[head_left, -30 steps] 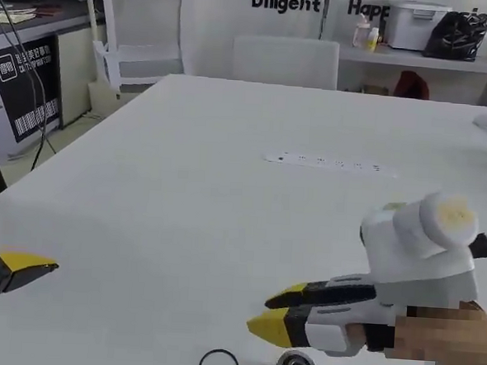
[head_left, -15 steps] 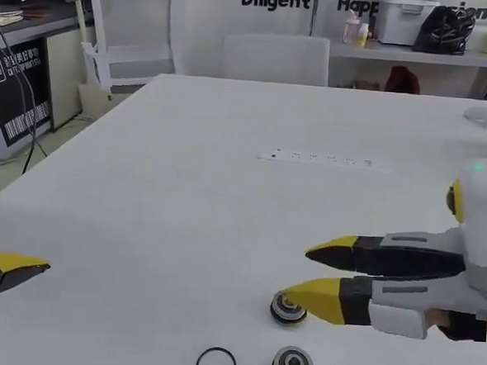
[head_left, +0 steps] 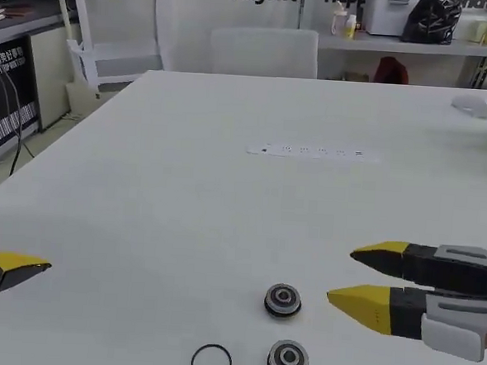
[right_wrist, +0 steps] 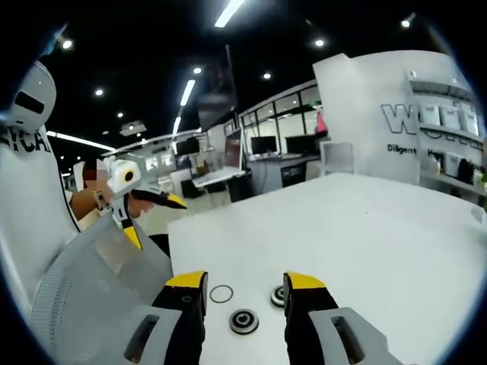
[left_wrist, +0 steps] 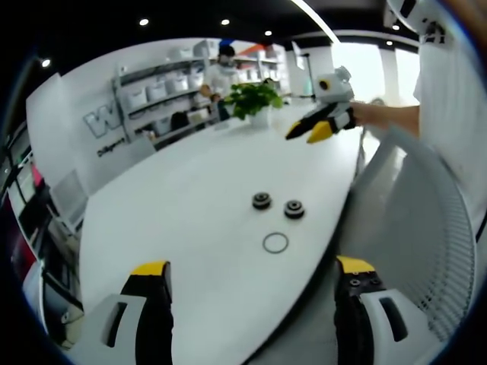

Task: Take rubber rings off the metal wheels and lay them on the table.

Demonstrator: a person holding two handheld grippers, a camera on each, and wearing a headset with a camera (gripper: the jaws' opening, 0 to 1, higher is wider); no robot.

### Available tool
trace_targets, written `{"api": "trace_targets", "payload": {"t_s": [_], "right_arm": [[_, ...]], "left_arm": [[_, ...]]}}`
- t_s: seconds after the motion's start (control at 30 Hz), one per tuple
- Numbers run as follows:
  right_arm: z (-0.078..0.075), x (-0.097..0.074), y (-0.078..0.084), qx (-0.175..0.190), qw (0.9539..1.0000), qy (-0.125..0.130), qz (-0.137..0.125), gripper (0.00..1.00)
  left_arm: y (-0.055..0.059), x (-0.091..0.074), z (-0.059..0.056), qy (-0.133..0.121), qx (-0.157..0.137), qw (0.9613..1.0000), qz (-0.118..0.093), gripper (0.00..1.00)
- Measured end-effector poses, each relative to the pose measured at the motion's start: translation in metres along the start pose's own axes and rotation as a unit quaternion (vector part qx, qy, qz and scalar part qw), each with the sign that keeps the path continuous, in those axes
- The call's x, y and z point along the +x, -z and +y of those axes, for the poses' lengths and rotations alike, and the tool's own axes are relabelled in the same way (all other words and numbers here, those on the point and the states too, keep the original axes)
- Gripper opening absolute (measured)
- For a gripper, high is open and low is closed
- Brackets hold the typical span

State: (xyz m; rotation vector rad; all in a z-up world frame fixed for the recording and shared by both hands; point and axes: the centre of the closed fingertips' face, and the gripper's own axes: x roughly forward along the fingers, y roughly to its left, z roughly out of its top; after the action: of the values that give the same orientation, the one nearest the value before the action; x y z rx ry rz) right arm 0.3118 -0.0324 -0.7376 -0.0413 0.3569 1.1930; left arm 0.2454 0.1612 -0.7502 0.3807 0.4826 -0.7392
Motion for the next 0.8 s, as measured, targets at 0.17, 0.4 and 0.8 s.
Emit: {"api": "trace_targets", "payload": {"t_s": [0.17, 0.4, 0.8], "right_arm": [[0.002, 0.005, 0.02, 0.036, 0.9993, 0.005, 0.001, 0.39], [0.003, 0.01, 0.045, 0.061, 0.9979, 0.006, 0.017, 0.39], [-0.007, 0.01, 0.073, 0.089, 0.995, 0.022, 0.04, 0.39]], "left_arm": [[-0.005, 0.002, -0.001, 0.006, 0.003, 1.0, -0.003, 0.89], [-0.014, 0.002, 0.002, 0.01, 0.012, 0.9999, -0.007, 0.89], [-0.065, 0.013, -0.008, 0.048, 0.054, 0.9963, -0.046, 0.88]]}}
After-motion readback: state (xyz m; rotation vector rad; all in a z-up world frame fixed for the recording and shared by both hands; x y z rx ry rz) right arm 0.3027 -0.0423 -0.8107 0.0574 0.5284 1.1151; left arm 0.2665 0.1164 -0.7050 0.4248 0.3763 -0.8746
